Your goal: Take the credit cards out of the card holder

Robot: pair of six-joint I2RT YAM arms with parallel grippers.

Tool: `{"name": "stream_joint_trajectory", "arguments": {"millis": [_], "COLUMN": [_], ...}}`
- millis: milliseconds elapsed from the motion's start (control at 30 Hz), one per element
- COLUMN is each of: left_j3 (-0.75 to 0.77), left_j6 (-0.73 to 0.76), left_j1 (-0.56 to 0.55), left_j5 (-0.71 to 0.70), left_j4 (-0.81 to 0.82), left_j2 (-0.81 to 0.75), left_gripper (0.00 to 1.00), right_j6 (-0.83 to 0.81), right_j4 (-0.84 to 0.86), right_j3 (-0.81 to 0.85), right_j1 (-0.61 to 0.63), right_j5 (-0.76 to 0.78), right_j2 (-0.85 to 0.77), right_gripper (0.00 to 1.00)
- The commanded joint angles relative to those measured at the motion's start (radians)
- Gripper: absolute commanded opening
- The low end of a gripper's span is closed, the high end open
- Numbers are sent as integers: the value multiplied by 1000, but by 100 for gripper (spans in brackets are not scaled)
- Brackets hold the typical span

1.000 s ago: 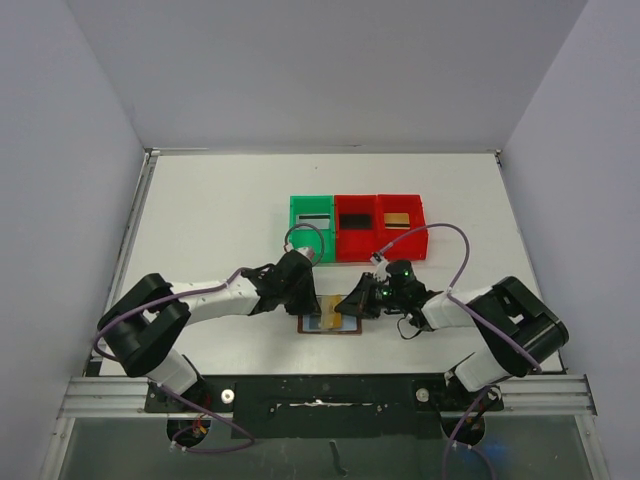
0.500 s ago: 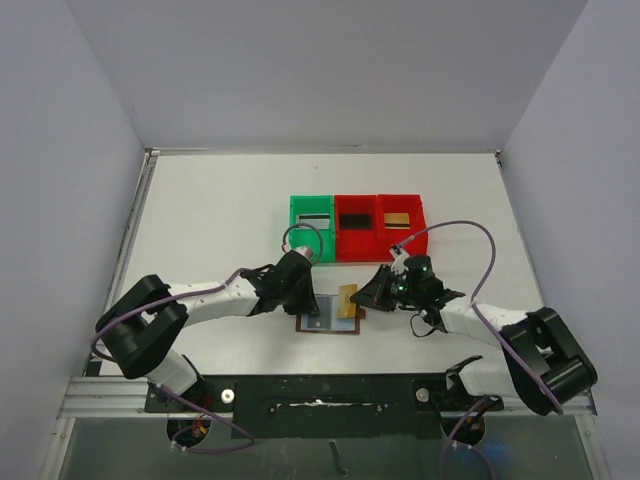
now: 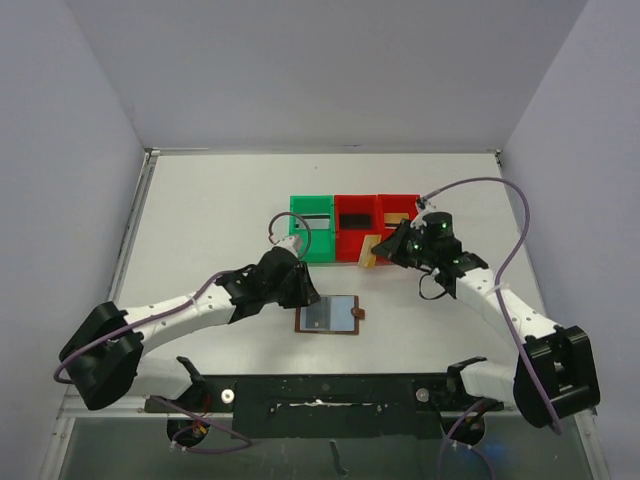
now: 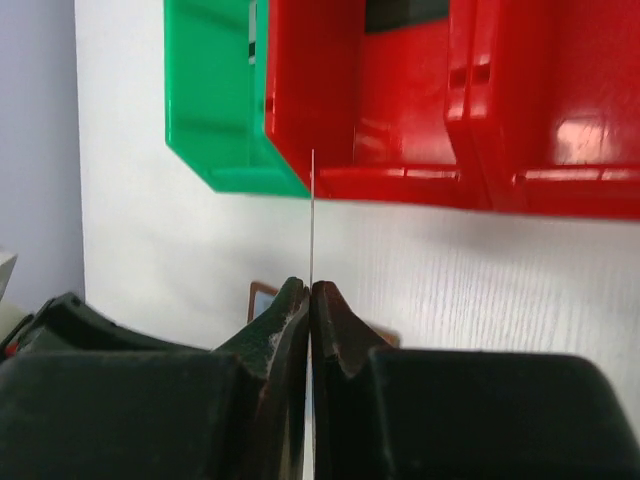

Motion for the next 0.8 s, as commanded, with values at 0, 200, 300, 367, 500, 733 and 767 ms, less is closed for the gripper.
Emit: {"name": "stream_joint_trajectory", "arguments": {"millis": [0,200,300,367,500,733,767], "left_j3": [-27,-101,-123,-133,-152,-172,-172], "left_j6": [-34,-72,-75,-77,-85,-101,-98], "left_j1": [18,65,100,116,143,177,179], "left_j5": [-69,-129,-132,-136,-140,-125,-123], "left_j4": [14,-14,-31,-42,-51,-53,-55], "left_j2": [-112,-243,-295,-324,-365,-378,-377], "left_gripper": [28,32,33,34,36,36,36], "right_j6": [-93,-129,-140,-147,-147,-127,-128], "right_j4": [-54,-88,-98,-85,-80,-63,-66], "right_j3": [148,313,370,400,452,532,546], "right_j1": [-20,-30,-30,-28,-10,46,56], "right_j5": [74,88,86,65,24,16,16], "right_j2": [86,241,304,347,427,527,542], "right_gripper": [0,0,0,0,0,0,0]}}
